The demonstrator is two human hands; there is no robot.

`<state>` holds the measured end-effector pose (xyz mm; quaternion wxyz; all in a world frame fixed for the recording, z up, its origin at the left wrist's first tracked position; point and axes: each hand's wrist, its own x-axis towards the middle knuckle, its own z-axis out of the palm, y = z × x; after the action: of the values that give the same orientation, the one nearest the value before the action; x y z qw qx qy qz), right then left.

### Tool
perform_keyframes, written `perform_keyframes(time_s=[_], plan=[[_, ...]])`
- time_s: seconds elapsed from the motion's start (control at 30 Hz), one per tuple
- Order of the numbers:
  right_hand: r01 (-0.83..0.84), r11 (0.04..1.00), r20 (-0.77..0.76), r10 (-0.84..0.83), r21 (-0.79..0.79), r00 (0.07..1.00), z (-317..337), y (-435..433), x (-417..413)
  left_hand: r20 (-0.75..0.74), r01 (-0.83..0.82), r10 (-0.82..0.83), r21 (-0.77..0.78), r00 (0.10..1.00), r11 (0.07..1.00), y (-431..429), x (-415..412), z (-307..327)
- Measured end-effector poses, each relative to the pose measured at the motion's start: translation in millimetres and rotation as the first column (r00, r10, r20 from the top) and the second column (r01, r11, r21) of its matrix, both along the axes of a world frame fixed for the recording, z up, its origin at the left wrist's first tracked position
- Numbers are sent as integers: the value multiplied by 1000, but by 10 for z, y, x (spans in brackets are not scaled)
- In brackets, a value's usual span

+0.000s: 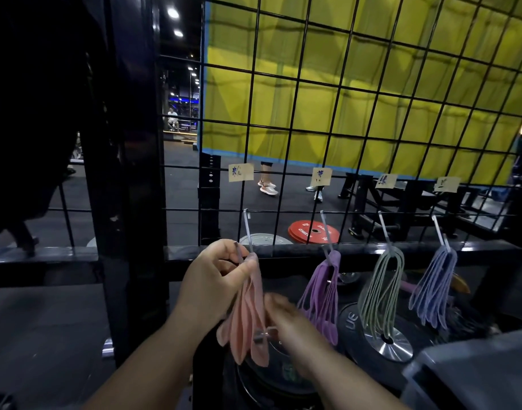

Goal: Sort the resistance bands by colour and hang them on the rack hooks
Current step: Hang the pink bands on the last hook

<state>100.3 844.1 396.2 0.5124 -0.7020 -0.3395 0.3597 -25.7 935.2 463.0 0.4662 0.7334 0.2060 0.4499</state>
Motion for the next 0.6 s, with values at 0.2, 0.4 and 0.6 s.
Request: perform_keyframes(time_s=[0.2,0.4,0.6], plan=[[10,1000,-45,-10,-4,999,-37,24,3,-37,62,-62,-17,997,998,45,-13,-37],[0,999,3,0,39,1000,43,18,-30,-20,47,-48,-23,999,999,33,-24,-41],[54,996,-113,-46,71,993,80,180,-44,4,23,-23,-79,1000,997,11,4,-94]])
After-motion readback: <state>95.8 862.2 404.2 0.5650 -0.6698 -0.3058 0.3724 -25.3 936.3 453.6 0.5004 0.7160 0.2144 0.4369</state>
